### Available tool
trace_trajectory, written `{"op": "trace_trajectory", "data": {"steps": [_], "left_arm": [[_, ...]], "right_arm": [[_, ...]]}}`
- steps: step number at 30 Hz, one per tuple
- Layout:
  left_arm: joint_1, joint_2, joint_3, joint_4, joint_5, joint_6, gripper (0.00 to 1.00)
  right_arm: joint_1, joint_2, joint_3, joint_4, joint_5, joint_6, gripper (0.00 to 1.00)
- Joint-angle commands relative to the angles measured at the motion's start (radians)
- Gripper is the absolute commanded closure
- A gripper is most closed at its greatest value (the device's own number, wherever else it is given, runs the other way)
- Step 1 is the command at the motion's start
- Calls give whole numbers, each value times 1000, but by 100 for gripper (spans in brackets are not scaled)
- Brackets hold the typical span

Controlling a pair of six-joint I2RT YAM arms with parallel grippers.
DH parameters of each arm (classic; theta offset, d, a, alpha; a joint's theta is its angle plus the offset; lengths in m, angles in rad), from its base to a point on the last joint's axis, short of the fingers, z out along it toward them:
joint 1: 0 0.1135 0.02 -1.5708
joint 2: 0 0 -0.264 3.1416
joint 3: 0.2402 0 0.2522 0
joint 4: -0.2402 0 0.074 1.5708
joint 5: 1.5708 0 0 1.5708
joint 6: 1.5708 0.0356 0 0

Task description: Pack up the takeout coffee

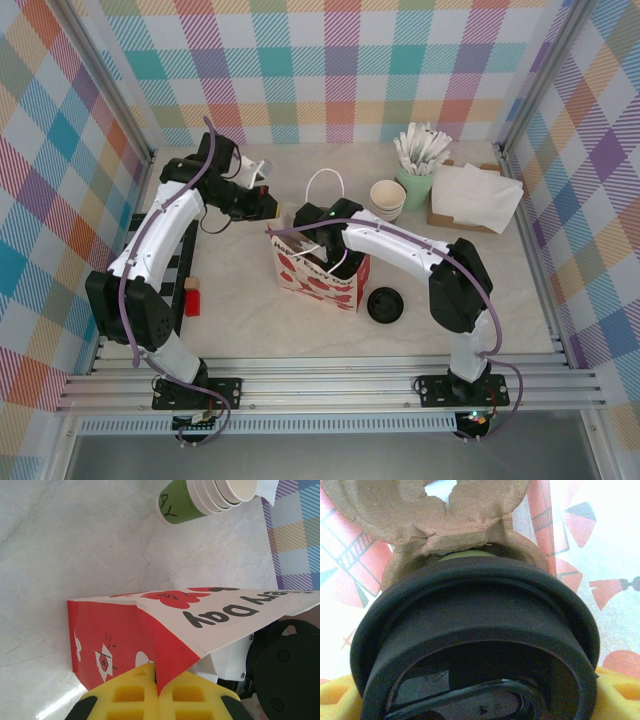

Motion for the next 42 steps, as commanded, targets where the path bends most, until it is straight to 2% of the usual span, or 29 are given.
{"op": "trace_trajectory", "data": {"steps": [1,14,32,42], "left_arm": [[11,-24,-17,13,2,-2,100],[11,-20,-19,14,8,-8,100],[11,-28,-23,25,16,-15,100],[11,-28,-22,22,19,-13,100]], "right_arm": [[-6,2,-21,-6,-17,-26,62],[-6,-3,-27,22,-21,-29,62],[-7,7,-169,103,-59,-45,64],[-7,7,-178,105,-80,-66,67]]}}
